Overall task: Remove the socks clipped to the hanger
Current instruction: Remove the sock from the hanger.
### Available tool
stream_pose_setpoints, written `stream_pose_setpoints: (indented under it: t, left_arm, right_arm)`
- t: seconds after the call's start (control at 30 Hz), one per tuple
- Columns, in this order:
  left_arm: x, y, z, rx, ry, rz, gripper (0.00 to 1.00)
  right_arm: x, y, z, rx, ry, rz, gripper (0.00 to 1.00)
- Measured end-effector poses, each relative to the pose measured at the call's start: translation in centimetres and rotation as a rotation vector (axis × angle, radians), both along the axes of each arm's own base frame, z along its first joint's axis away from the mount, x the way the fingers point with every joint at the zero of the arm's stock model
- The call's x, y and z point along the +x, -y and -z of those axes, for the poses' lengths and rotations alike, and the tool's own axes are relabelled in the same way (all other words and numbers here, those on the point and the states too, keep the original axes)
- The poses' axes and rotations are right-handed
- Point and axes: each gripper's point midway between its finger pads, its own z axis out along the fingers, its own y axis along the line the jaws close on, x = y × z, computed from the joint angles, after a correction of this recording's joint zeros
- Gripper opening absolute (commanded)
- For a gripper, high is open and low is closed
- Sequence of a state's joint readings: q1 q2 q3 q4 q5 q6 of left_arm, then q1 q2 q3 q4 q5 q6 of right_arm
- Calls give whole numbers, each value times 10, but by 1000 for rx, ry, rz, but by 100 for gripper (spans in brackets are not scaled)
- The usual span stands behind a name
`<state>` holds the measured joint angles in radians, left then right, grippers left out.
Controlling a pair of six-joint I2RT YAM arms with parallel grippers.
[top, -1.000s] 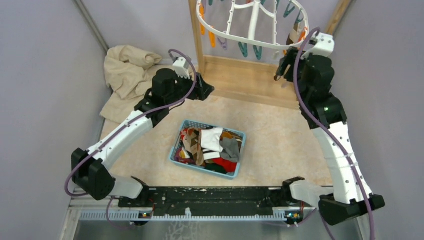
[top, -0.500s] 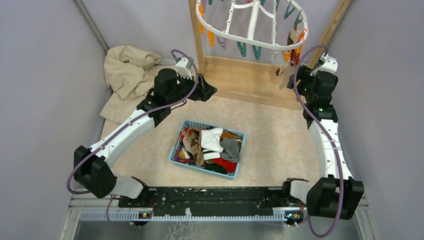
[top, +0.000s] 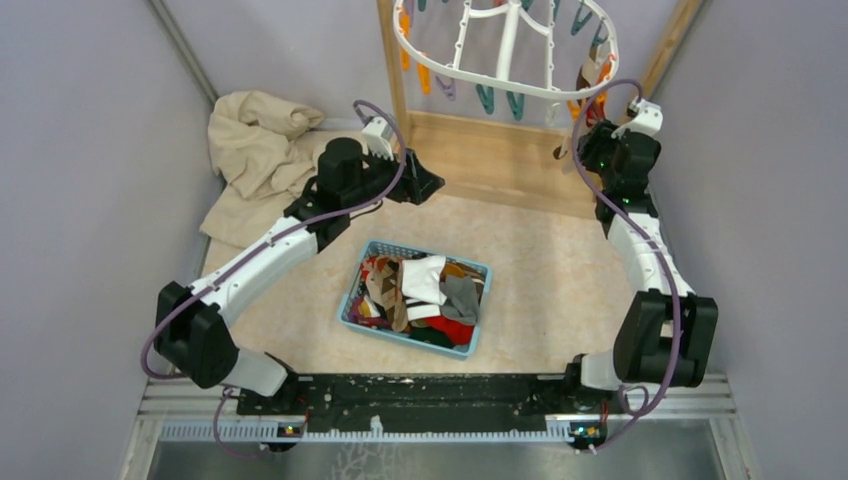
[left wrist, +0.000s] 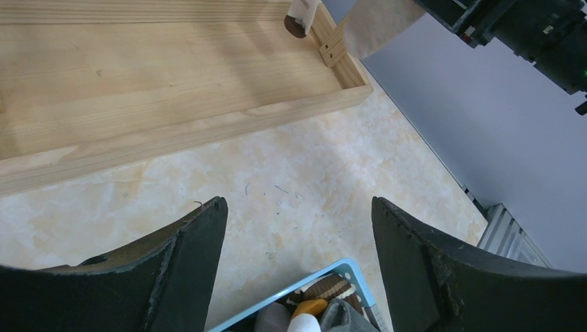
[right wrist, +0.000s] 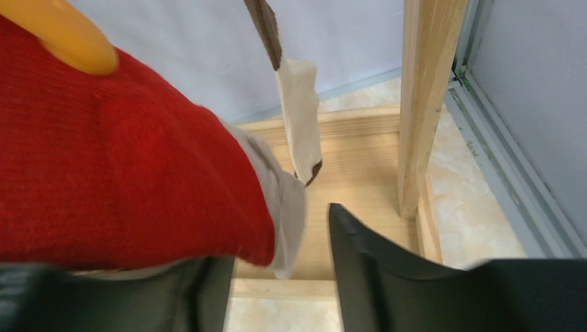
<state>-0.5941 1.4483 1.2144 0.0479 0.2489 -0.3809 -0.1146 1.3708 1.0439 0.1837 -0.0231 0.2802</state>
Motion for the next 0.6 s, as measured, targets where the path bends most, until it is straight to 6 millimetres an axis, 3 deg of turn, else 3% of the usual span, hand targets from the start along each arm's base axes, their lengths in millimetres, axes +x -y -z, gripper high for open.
stream_pose_setpoints:
  t: [0.13,0.37,0.6]
  left_arm:
    - [-2,9,4,-2,-1,22,82]
    - [-7,27,18,9,-19,61,82]
    - [-17,52,19,-2,6,115,88]
  right_arm:
    - [4,2,6,-10,-9,3,14]
    - [5,-3,-11,-10,51,-22,1]
    - [-22,-27,-48,43,125,-127,0]
